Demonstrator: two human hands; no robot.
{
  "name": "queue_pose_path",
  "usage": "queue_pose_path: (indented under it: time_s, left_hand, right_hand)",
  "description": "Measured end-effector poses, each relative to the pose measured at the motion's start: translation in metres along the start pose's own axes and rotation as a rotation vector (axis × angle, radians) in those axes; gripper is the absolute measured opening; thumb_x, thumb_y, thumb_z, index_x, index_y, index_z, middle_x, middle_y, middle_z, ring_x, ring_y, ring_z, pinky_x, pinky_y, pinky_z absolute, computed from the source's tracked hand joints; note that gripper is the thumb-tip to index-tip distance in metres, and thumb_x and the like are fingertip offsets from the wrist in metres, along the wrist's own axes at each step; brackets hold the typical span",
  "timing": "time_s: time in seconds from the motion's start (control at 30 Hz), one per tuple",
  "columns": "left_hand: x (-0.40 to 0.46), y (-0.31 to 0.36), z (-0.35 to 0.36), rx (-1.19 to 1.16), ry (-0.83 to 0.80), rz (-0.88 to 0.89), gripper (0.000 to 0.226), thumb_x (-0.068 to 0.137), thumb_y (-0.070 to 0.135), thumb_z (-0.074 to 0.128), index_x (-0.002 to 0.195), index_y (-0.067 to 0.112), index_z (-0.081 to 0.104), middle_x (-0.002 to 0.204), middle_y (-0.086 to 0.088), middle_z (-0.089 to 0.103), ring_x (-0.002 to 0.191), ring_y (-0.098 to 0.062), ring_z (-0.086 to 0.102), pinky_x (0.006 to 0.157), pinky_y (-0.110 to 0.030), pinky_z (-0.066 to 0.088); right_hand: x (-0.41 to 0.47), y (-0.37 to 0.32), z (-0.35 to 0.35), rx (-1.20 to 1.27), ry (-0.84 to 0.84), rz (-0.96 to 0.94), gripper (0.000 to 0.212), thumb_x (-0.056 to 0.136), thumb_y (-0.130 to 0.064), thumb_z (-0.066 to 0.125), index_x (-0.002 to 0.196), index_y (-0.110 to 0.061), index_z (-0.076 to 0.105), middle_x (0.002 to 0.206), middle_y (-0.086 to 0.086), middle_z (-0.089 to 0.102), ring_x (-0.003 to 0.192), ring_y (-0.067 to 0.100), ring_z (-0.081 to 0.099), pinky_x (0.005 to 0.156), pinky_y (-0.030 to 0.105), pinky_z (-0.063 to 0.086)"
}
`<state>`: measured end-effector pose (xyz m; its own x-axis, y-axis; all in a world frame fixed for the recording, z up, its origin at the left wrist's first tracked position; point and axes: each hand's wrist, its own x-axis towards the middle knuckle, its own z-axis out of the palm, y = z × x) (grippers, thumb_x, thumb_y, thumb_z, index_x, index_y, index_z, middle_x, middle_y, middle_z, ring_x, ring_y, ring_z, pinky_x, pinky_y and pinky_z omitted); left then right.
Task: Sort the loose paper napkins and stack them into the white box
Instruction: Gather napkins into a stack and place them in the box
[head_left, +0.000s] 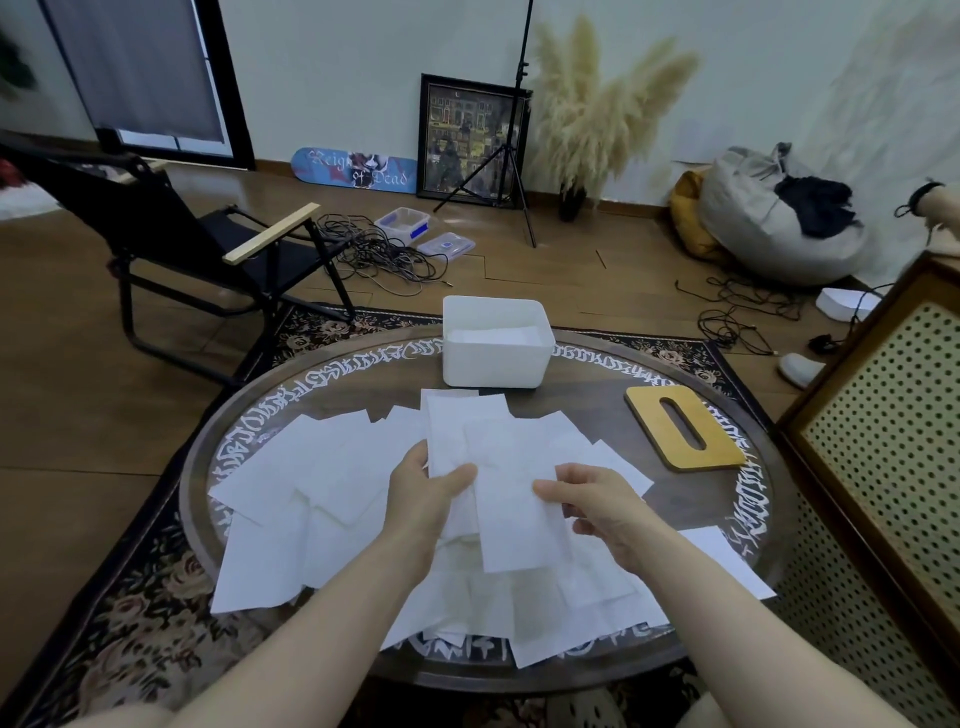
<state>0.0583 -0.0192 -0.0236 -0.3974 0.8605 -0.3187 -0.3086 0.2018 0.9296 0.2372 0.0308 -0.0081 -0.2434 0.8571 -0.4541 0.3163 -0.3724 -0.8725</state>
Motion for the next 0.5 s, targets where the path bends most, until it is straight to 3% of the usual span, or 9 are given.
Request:
queue_pose_path:
  time_s: [0.13, 0.2, 0.3, 0.4, 0.5]
  left_hand:
    - [0.001, 0.0, 0.0, 0.02, 0.025, 0.005, 0.019, 0.092, 0.007, 0.056, 0.108, 0.017, 0.06, 0.101, -0.001, 0.068, 0.087, -0.019, 0.064, 0.069, -0.031, 0.051]
    - [0.001, 0.0, 0.0, 0.035, 0.028, -0.013, 0.018, 0.095, 0.01, 0.051, 0.108, 0.018, 0.061, 0.101, -0.001, 0.068, 0.087, -0.02, 0.064, 0.069, -0.033, 0.053]
    - [0.001, 0.0, 0.001, 0.048, 0.01, -0.047, 0.018, 0.097, 0.014, 0.046, 0.1, 0.02, 0.062, 0.103, -0.003, 0.068, 0.089, -0.023, 0.064, 0.076, -0.037, 0.053]
    - [-0.001, -0.002, 0.004, 0.054, -0.022, -0.091, 0.021, 0.1, 0.018, 0.043, 0.094, 0.022, 0.063, 0.104, -0.002, 0.068, 0.097, -0.025, 0.064, 0.087, -0.043, 0.053]
    - [-0.003, -0.004, 0.007, 0.028, -0.066, -0.143, 0.024, 0.101, 0.028, 0.042, 0.105, 0.021, 0.065, 0.107, 0.002, 0.069, 0.102, -0.023, 0.065, 0.094, -0.046, 0.051]
  right_hand:
    - [0.001, -0.003, -0.004, 0.105, 0.126, -0.148, 0.012, 0.088, -0.007, 0.065, 0.077, -0.012, 0.063, 0.066, -0.004, 0.063, 0.05, 0.001, 0.057, 0.049, 0.01, 0.041]
    - [0.001, -0.005, -0.005, 0.164, 0.143, -0.179, 0.015, 0.088, -0.007, 0.065, 0.075, -0.013, 0.062, 0.066, -0.005, 0.063, 0.056, 0.006, 0.057, 0.056, 0.014, 0.041]
    - [0.001, -0.006, -0.001, 0.217, 0.087, -0.161, 0.008, 0.088, -0.011, 0.065, 0.082, -0.016, 0.065, 0.079, 0.0, 0.069, 0.07, 0.017, 0.056, 0.074, 0.03, 0.04]
    - [0.002, -0.005, 0.005, 0.314, 0.005, -0.139, 0.007, 0.089, -0.011, 0.063, 0.089, -0.016, 0.068, 0.084, 0.001, 0.072, 0.074, 0.02, 0.057, 0.074, 0.03, 0.044]
    - [0.002, -0.005, 0.011, 0.316, -0.003, -0.129, 0.005, 0.089, -0.011, 0.063, 0.09, -0.014, 0.067, 0.081, 0.001, 0.071, 0.069, 0.018, 0.058, 0.07, 0.029, 0.045]
